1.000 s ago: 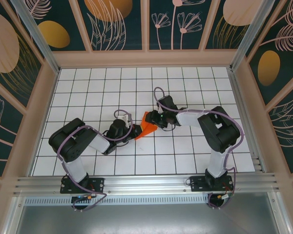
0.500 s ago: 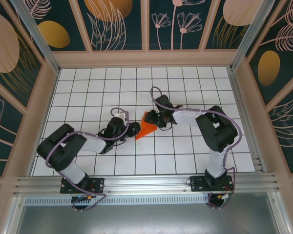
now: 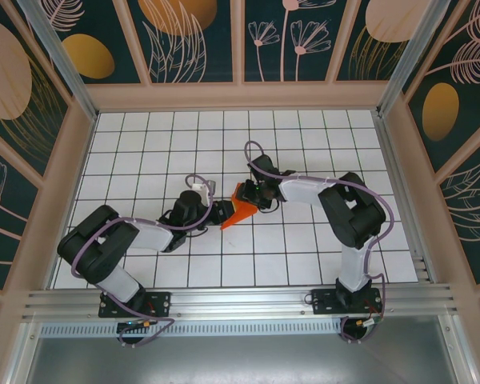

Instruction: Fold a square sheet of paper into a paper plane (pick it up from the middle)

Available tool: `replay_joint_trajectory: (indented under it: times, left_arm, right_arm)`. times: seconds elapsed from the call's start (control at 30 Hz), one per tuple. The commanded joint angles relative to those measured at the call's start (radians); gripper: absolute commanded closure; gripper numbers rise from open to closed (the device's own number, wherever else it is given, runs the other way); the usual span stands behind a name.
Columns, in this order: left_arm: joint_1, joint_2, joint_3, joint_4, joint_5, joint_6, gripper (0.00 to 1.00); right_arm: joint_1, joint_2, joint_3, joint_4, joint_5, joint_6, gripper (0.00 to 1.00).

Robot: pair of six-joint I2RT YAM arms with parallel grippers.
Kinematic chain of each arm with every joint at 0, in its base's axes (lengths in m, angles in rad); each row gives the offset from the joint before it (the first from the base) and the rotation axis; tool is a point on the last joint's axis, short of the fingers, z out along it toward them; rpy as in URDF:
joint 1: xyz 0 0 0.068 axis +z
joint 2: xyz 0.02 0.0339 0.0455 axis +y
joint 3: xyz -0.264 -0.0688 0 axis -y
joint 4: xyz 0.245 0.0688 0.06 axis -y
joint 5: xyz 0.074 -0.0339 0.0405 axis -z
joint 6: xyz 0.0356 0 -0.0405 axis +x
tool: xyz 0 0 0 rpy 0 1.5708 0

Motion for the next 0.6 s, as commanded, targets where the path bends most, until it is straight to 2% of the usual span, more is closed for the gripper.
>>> replay_joint_trajectory:
  times: [0.0,0.2,0.33,0.57]
  left_arm:
    - [0.007,0.036,0.04,-0.025,0.06,0.021,0.74]
    - [0.005,0.086,0.12,-0.184,0.074,0.068,0.77]
    - [0.005,0.101,0.151,-0.256,0.037,0.082,0.79]
    - [0.004,0.102,0.168,-0.297,-0.004,0.099,0.82]
  right_arm:
    - [-0.009,0.11,-0.034,-0.135,0.128,0.015,0.5]
    - [-0.009,0.117,-0.03,-0.156,0.135,0.031,0.5]
    - [-0.009,0.121,-0.03,-0.164,0.14,0.037,0.5]
    - [-0.011,0.127,-0.03,-0.171,0.145,0.037,0.51]
